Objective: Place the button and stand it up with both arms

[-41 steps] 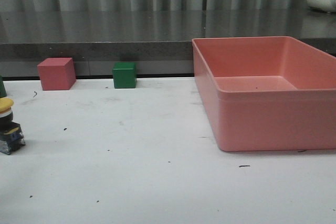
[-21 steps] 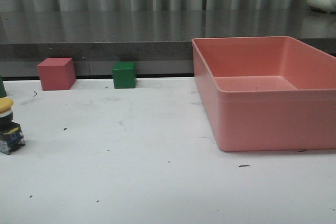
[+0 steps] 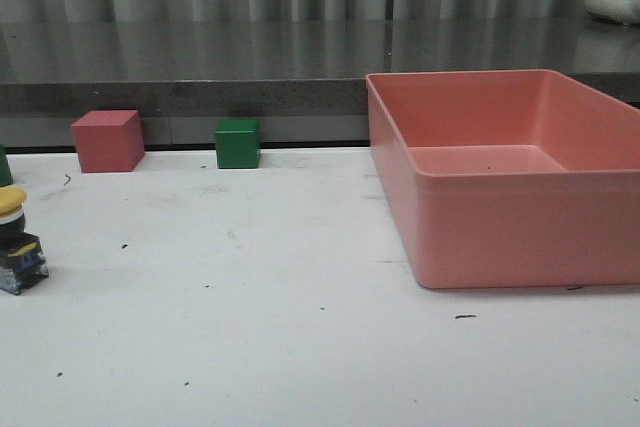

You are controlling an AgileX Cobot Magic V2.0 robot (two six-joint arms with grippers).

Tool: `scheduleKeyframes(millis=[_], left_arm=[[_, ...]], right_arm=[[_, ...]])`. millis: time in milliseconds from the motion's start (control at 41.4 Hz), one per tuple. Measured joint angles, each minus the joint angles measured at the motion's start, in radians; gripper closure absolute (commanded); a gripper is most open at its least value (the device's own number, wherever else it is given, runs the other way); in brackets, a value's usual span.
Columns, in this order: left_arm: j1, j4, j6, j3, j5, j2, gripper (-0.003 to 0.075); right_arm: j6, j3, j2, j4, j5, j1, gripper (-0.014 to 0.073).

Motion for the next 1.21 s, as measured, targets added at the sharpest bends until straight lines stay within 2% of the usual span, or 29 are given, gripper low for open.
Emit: scheduleKeyframes(millis=[531, 652, 724, 796, 941, 1014, 1110, 1207], left_arm=[[0.0, 0.026, 0.002, -0.002, 0.031, -0.042, 0.024], [0.0, 0.027, 0.002, -0.002, 0.031, -0.042, 0.0286], [0.0, 0.027, 0.002, -0.002, 0.031, -0.042, 0.0356], [0.0, 0.029, 0.002, -0.002, 0.031, -0.042, 0.044], [0.0, 0.029, 0.002, -0.002, 0.031, -0.042, 0.0602], [0.0, 0.029, 0.002, -0.002, 0.031, -0.042, 0.0672], [0.0, 0.029, 0.002, -0.002, 0.031, -0.042, 0.0741], [0.0, 0.029, 0.002, -0.002, 0.031, -0.042, 0.074]], right_arm=[[0.0, 0.0, 0.0, 0.0, 0.0, 0.0, 0.0023], [0.0, 0.0, 0.0, 0.0, 0.0, 0.0, 0.0039], [0.0, 0.0, 0.0, 0.0, 0.0, 0.0, 0.0119], [0.0, 0.0, 0.0, 0.0, 0.0, 0.0, 0.0239], [0.0, 0.0, 0.0, 0.0, 0.0, 0.0, 0.0543], [0.0, 0.0, 0.0, 0.0, 0.002, 0.0, 0.0651], [0.0, 0.0, 0.0, 0.0, 0.004, 0.0, 0.0662], [0.0, 0.0, 0.0, 0.0, 0.006, 0.0, 0.0662]])
